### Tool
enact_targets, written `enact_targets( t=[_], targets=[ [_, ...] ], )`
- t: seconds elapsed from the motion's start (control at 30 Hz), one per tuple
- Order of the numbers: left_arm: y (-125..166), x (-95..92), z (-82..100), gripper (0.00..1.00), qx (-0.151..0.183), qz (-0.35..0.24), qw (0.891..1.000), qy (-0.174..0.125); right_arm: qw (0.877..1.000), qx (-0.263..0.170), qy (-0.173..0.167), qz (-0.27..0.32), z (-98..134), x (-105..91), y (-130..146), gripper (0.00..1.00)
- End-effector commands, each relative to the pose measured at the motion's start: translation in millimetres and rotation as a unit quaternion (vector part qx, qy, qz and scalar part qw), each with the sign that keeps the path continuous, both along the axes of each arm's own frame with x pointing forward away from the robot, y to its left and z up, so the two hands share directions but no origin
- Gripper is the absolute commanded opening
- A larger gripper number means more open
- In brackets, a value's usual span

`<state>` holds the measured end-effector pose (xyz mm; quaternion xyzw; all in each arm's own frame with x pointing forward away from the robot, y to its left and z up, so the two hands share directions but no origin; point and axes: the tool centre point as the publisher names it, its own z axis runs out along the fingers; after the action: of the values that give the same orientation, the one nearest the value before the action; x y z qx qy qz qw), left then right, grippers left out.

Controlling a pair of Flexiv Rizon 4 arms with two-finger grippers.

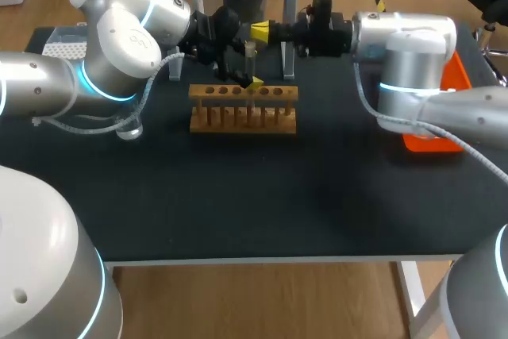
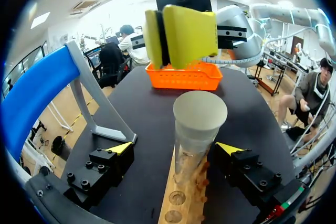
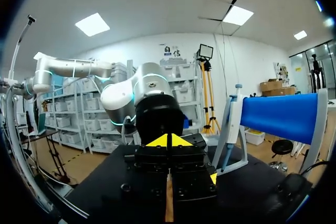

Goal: Invert the test tube, pick up the pipette, mount the tip to pipette, aspirate from beaker and dispense into the tube, eject the tip, return the pipette, and cap with the stopper.

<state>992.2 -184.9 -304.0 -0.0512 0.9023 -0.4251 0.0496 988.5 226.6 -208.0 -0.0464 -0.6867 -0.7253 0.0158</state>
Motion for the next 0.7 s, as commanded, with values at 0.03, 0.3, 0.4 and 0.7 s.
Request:
enact_targets(
  t=[0.03, 0.3, 0.4, 0.7],
  targets=[
    [0, 0.2, 0.2, 1.00, 0.000, -0.001, 1.000, 0.001, 1.000, -0.012, -0.011, -0.007, 12, -4.4, -15, 0.00],
    [0, 0.2, 0.2, 1.00, 0.000, -0.001, 1.000, 0.001, 0.995, -0.064, -0.074, -0.035, 26, -4.5, -50, 1.00],
    [0, 0.2, 0.2, 1.00, 0.000, -0.001, 1.000, 0.001, 0.989, -0.094, -0.103, -0.045, 27, -5.9, -65, 1.00],
    [0, 0.2, 0.2, 1.00, 0.000, -0.001, 1.000, 0.001, 0.977, -0.157, -0.127, -0.063, 22, -6.0, -110, 1.00]
  ],
)
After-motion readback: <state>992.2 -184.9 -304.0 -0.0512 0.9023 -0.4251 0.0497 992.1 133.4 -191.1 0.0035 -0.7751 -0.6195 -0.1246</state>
